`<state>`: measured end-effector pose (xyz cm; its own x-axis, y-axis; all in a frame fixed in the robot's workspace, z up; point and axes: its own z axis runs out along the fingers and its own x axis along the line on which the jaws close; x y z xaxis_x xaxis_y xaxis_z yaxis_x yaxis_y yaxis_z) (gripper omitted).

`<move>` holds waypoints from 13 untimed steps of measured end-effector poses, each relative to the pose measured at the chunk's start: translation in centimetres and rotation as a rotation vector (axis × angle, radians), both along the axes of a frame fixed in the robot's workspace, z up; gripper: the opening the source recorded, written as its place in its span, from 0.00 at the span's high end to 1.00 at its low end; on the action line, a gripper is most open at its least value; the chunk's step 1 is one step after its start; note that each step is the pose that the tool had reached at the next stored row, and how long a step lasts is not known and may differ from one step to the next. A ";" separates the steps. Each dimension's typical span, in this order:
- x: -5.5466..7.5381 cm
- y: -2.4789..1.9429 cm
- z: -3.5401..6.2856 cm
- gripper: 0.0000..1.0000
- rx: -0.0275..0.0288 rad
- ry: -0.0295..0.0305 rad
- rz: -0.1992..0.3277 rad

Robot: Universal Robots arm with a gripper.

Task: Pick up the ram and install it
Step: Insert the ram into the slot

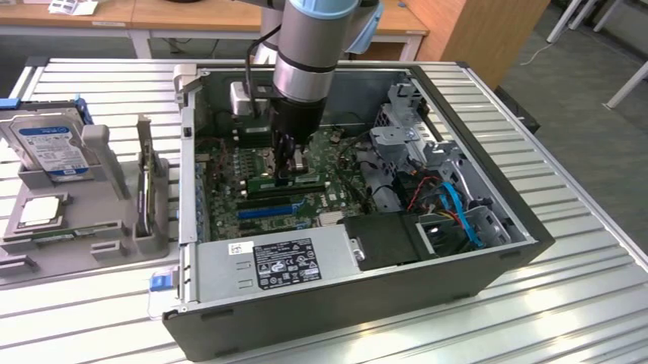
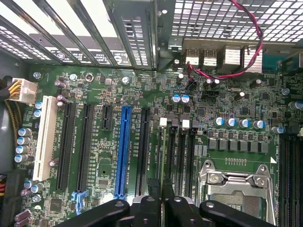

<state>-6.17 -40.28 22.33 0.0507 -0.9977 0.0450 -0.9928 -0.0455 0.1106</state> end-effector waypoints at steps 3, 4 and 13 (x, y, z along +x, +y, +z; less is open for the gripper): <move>0.0 0.01 -0.03 0.87 -0.0001 0.0000 0.000; 0.0 0.01 -0.08 0.87 0.0002 -0.0001 0.000; 0.0 0.00 -0.27 0.87 0.0001 -0.0001 0.000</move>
<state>-6.16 -40.27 22.06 0.0508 -0.9977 0.0449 -0.9928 -0.0455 0.1106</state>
